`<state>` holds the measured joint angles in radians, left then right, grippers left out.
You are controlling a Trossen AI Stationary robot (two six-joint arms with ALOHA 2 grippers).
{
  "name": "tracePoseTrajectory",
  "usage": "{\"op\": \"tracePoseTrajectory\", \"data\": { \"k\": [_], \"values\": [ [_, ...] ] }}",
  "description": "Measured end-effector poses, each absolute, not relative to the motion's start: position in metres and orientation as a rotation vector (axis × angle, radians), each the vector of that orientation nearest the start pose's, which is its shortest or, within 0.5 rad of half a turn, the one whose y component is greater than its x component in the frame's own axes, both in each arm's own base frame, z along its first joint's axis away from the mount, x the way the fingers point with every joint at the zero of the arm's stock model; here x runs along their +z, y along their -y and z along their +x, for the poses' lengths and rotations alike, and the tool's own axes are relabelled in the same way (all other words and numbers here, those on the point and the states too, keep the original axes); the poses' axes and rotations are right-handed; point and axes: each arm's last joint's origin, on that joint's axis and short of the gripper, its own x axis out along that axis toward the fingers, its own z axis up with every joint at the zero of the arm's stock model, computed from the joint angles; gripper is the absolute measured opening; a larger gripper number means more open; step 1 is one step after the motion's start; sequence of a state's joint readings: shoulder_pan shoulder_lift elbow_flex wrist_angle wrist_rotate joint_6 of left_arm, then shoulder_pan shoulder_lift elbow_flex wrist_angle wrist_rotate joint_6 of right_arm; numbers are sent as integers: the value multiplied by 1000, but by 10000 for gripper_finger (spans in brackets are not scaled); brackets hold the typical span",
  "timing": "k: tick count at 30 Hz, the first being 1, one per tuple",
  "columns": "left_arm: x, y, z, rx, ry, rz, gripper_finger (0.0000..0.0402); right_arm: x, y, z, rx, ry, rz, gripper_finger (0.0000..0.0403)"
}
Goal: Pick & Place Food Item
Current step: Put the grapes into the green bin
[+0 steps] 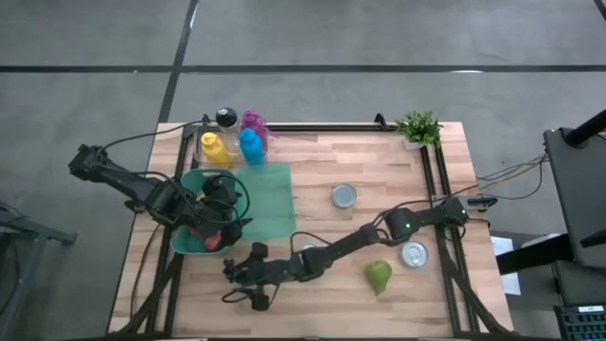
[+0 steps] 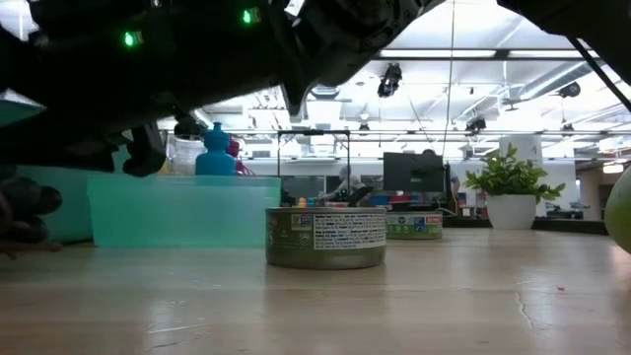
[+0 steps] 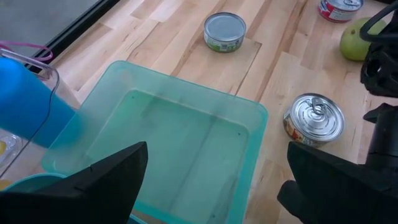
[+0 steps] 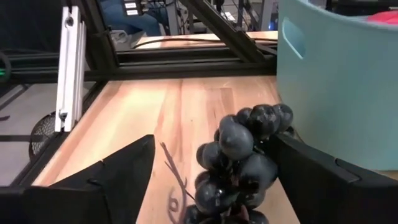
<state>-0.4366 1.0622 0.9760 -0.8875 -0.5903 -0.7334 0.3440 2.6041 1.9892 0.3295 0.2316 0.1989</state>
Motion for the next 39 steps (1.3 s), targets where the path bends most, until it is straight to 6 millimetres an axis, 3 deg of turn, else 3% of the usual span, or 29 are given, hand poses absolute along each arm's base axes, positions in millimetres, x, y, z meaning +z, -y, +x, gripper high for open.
{"op": "tracePoseTrajectory", "data": {
  "k": [14, 19, 26, 32, 39],
  "values": [
    [297, 67, 181, 433, -735, -210, 393, 170, -187, 530, 125, -264, 78, 329],
    [297, 67, 181, 433, -736, -209, 393, 176, -183, 517, 134, -160, 69, 329],
    [297, 67, 181, 433, -735, -210, 393, 178, -170, 483, 135, -82, 98, 329],
    [297, 67, 181, 433, -735, -210, 393, 198, -156, 447, 101, -78, 91, 329],
    [297, 67, 181, 432, -736, -210, 393, 201, -138, 405, 34, -48, 99, 329]
  ]
}}
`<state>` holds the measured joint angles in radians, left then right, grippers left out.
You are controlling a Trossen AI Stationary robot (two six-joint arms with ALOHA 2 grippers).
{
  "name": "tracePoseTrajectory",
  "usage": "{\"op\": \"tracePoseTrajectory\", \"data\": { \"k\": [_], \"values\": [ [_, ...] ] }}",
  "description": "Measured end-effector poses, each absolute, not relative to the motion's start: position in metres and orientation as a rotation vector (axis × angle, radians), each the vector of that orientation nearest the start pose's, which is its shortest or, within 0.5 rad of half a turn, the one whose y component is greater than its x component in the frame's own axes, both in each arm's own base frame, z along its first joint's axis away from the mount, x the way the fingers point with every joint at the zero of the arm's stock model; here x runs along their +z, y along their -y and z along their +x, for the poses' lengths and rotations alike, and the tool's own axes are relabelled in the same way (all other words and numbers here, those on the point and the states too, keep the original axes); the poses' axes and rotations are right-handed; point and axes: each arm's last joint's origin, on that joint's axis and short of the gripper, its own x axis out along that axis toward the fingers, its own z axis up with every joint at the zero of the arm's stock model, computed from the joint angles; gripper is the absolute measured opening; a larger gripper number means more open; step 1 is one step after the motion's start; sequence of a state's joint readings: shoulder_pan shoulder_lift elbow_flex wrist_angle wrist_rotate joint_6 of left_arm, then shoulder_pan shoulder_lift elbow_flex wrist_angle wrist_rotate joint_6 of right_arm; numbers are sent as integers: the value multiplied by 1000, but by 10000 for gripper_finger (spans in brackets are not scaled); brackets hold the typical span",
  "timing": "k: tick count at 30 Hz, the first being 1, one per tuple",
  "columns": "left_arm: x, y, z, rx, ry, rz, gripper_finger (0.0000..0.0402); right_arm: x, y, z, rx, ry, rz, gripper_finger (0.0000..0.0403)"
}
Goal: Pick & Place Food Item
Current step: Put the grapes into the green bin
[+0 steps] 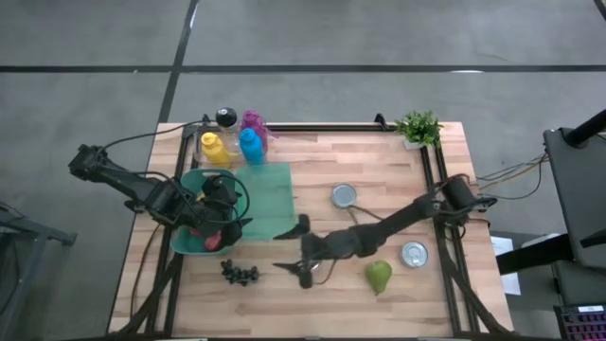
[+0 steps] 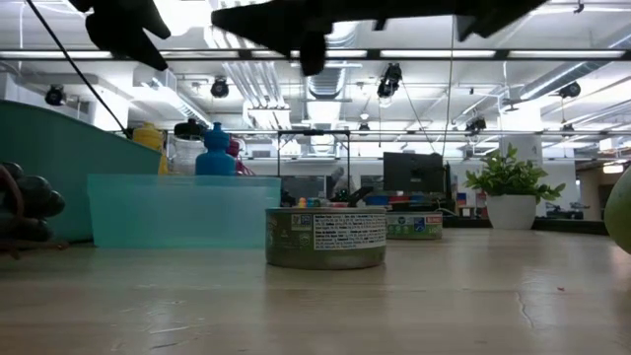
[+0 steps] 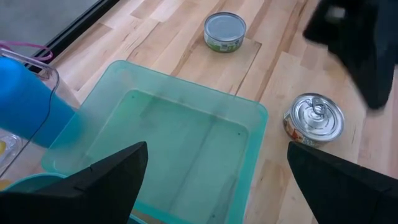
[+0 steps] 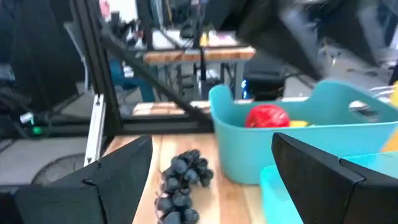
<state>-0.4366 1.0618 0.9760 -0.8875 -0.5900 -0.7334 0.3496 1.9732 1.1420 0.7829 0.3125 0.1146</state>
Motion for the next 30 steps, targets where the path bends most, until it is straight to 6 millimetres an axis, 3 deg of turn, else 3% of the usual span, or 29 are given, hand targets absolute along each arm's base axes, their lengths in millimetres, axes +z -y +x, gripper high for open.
{"op": "tracePoseTrajectory", "data": {
  "k": [7, 11, 17, 30],
  "values": [
    [297, 67, 181, 433, -736, -210, 393, 203, -121, 358, 35, -7, 117, 329],
    [297, 67, 181, 433, -735, -210, 393, 206, -115, 342, 31, 11, 128, 329],
    [297, 67, 181, 433, -735, -210, 393, 206, -113, 336, 33, 24, 132, 329],
    [297, 67, 181, 433, -735, -210, 393, 213, -116, 345, 36, 39, 134, 329]
  ]
}}
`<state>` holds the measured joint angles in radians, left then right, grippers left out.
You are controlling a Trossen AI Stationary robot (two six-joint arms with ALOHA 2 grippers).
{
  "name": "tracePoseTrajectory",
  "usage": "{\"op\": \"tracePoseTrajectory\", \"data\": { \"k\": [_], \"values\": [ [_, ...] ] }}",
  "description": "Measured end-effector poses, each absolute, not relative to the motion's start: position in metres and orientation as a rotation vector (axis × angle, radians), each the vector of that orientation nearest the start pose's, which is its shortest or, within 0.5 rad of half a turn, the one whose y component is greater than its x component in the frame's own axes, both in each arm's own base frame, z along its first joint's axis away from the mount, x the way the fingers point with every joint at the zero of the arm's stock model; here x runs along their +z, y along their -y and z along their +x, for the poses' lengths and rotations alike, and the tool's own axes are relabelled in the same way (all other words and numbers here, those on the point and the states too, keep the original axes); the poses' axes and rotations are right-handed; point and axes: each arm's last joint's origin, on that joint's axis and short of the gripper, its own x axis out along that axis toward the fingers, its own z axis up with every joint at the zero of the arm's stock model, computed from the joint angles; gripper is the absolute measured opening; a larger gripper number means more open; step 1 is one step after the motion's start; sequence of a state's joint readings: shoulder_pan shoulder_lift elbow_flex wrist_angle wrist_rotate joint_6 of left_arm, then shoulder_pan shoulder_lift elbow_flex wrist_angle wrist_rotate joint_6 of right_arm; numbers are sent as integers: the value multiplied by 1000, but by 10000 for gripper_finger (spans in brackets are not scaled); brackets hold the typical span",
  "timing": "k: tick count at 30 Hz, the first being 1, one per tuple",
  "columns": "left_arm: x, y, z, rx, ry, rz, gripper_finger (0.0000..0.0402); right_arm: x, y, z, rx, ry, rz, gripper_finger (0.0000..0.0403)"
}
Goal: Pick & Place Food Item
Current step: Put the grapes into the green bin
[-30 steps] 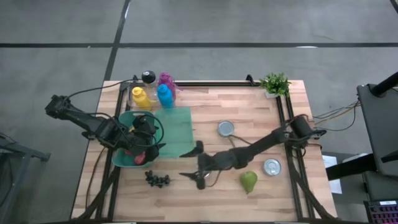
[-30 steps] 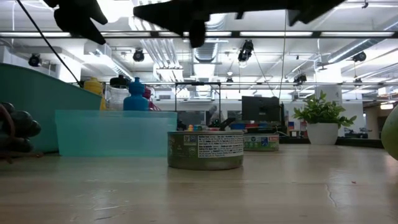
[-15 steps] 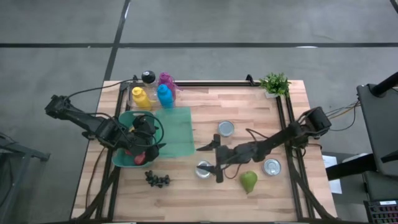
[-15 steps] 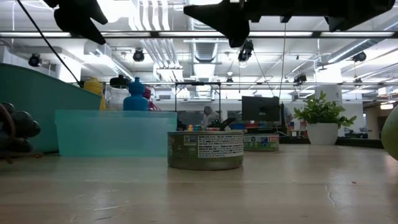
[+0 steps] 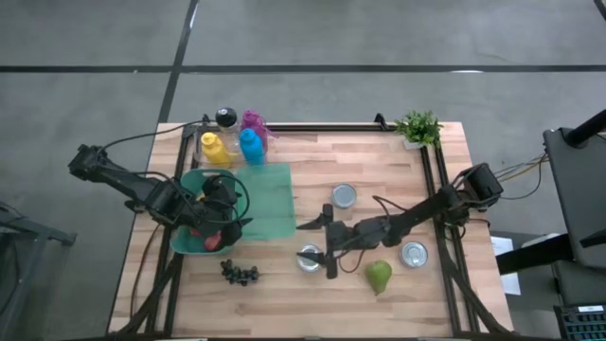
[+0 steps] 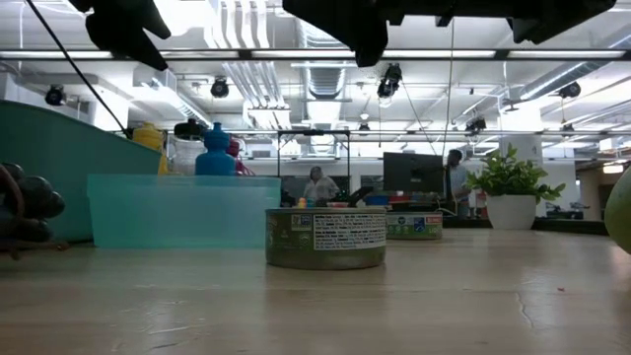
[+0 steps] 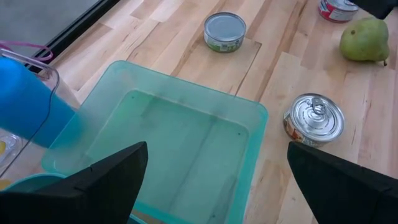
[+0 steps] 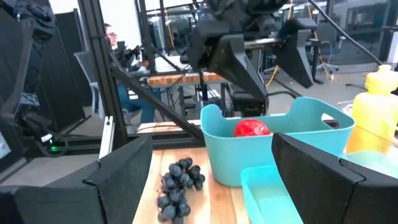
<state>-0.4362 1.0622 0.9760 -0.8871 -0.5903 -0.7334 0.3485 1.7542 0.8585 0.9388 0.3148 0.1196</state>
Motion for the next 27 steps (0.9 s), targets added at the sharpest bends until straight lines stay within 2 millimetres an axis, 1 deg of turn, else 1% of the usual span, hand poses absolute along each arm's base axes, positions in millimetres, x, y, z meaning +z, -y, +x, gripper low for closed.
{"op": "tracePoseTrajectory", "data": {
  "k": [6, 13, 17, 22, 27],
  "values": [
    [297, 67, 181, 433, -735, -210, 393, 223, -117, 349, 38, 69, 144, 329],
    [297, 67, 181, 433, -735, -210, 393, 240, -120, 356, 41, 121, 162, 329],
    [297, 67, 181, 433, -735, -210, 393, 254, -121, 361, 43, 164, 172, 329],
    [297, 67, 181, 436, -733, -216, 393, 272, -124, 367, 41, 213, 144, 329],
    [297, 67, 181, 427, -741, -221, 393, 289, -126, 374, 41, 204, 145, 329]
  ]
}}
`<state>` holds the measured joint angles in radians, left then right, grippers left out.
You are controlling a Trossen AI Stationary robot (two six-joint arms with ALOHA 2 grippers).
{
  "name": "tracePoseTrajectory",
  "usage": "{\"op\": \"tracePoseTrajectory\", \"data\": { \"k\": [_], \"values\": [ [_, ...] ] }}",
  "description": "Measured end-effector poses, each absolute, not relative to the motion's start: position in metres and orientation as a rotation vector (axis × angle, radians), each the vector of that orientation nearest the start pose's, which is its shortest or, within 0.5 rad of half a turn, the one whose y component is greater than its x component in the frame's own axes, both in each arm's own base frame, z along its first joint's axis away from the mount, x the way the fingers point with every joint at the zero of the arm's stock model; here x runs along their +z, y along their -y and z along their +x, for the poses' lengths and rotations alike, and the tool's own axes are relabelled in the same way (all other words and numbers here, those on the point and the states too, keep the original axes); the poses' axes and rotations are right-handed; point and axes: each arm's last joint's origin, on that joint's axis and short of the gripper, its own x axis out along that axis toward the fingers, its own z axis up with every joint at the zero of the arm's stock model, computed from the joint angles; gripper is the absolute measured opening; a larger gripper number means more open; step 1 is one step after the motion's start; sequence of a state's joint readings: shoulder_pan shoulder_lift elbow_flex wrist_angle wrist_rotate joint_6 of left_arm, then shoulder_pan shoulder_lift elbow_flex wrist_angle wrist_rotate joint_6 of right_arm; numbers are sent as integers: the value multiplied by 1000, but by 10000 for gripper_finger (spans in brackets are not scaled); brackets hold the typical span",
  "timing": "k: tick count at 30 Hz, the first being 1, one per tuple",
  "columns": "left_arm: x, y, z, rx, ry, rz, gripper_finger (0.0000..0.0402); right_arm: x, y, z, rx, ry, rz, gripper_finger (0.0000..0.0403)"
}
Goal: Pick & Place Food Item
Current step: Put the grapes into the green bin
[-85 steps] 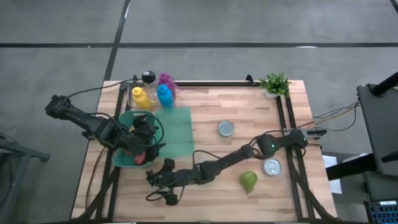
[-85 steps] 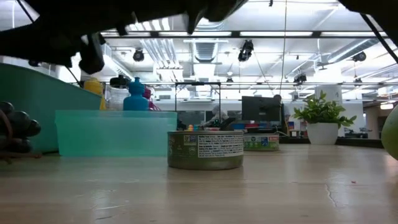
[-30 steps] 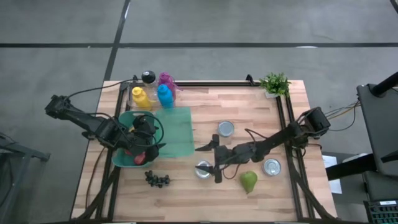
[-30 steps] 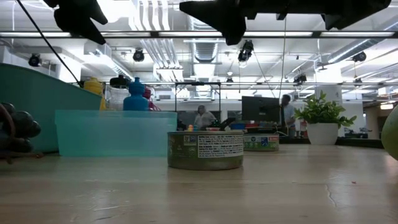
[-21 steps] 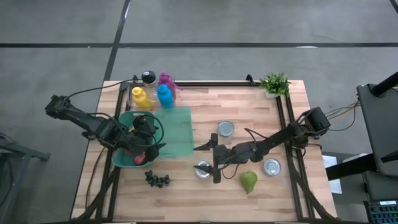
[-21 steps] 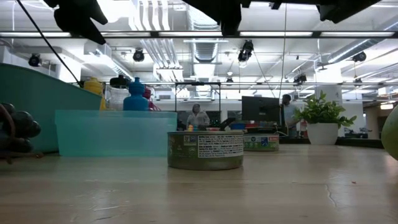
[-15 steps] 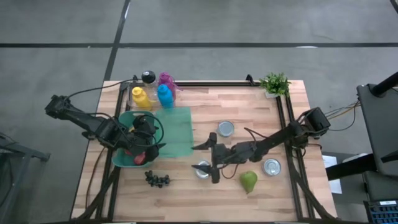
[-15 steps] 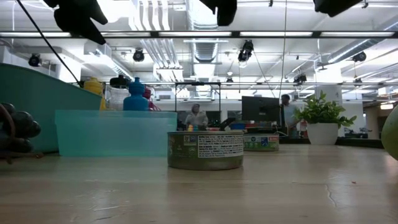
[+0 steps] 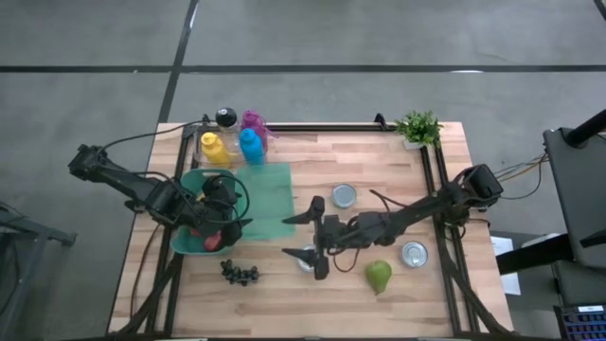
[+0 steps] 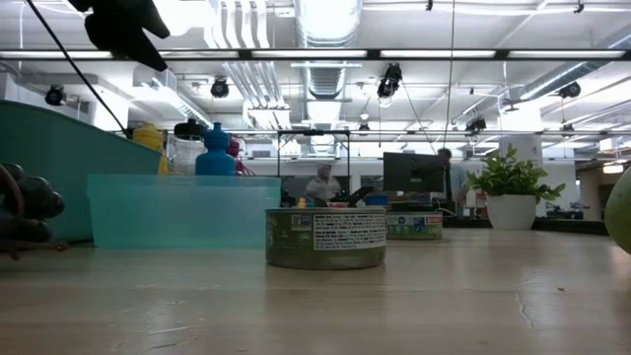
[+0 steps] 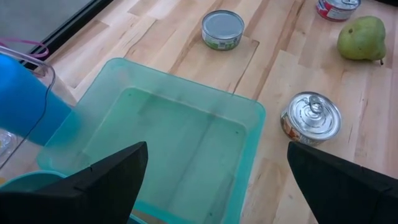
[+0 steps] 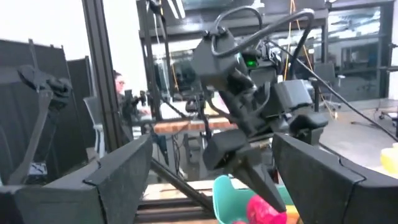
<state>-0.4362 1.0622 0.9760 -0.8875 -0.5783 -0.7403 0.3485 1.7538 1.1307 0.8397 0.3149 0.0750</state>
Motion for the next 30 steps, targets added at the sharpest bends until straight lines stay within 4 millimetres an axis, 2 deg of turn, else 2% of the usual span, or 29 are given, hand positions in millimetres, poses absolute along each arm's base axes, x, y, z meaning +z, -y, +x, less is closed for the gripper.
{"op": "tracePoseTrajectory", "data": {
  "k": [6, 10, 13, 20, 30],
  "values": [
    [297, 67, 181, 424, -742, -222, 393, 307, -131, 386, 39, 92, 137, 329],
    [297, 67, 181, 424, -742, -222, 393, 311, -134, 392, 36, -85, 248, 329],
    [297, 67, 181, 430, -739, -237, 393, 318, -134, 393, 15, -171, 199, 329],
    [297, 67, 181, 431, -740, -236, 393, 329, -131, 396, -16, -123, 194, 329],
    [297, 67, 181, 432, -741, -238, 393, 323, -130, 395, -50, -131, 184, 329]
  ]
}}
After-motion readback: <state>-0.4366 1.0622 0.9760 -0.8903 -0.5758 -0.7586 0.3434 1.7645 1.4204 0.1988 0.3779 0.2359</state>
